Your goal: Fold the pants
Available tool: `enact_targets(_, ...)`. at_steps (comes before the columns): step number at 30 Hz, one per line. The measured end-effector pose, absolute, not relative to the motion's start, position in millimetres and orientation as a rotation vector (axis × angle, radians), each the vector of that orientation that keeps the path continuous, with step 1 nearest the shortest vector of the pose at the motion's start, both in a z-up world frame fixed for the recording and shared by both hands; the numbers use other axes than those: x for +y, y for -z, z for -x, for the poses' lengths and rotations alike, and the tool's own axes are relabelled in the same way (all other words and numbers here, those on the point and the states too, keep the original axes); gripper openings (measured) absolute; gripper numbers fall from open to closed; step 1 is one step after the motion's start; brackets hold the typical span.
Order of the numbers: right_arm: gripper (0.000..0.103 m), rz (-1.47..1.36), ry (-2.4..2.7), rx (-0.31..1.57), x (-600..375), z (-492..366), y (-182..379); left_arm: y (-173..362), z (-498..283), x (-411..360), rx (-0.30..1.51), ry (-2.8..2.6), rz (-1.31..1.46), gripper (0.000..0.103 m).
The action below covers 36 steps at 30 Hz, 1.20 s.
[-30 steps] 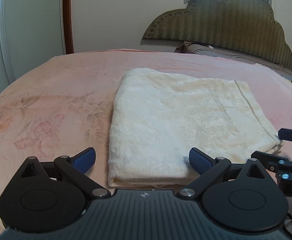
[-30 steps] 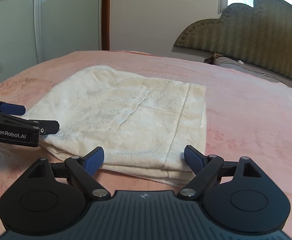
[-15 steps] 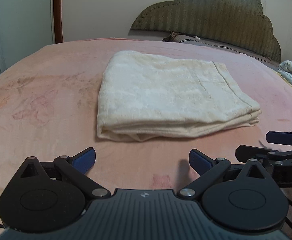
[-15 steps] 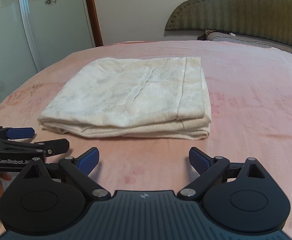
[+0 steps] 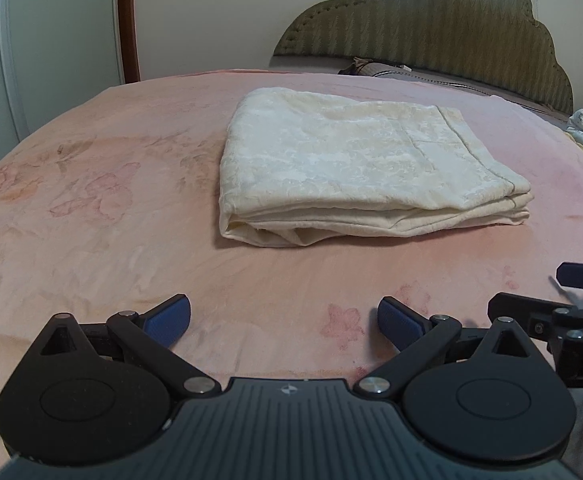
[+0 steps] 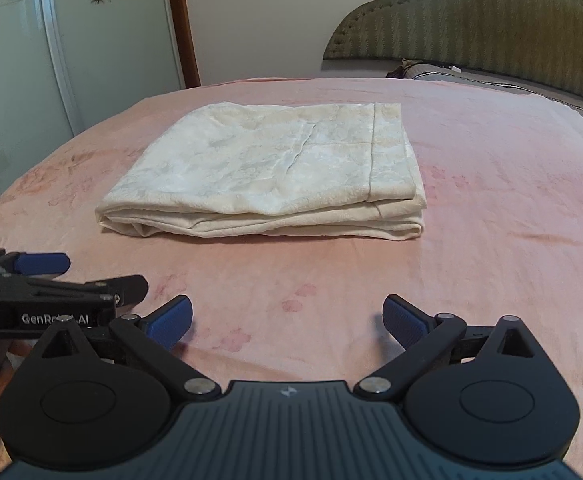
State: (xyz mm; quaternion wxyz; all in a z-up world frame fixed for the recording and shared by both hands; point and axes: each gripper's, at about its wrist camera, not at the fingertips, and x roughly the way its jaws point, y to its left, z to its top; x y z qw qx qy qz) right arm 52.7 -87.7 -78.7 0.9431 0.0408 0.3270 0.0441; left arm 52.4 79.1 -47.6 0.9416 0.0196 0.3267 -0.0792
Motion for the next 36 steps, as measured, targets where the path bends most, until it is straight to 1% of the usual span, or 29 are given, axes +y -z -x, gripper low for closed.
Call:
enact_targets(4,0.102,-0.087,-0.062,0.688,-88.6,-56.9,87.4,44.8,-56.9,77.6,0.659,0.158,-0.034,0.102)
enact_targets(11,0.102,-0.137,-0.078,0.666,-95.9,-55.4,74.4,52.2,-62.1,74.8,0.662,0.145,-0.042,0.103)
enact_targets(16,0.102,-0.180,-0.052,0.675,-100.7,-57.7,77.4,52.7,-62.1,74.8,0.663,0.146,-0.042,0.103)
enact_targets(25,0.103,-0.032,-0.025,0.675,-80.2,-59.7,93.9,53.2,-62.3,75.4,0.662,0.147,-0.039,0.103)
enact_targets(33,0.103,-0.051,-0.033,0.668,-83.5,-58.1,93.6,53.7,-62.2,74.8,0.664,0.147,-0.041,0.103)
enact_targets(36,0.103,-0.127,-0.040,0.678,-92.5,-56.8,85.8,53.9,-62.0,75.0,0.664,0.147,-0.040,0.103)
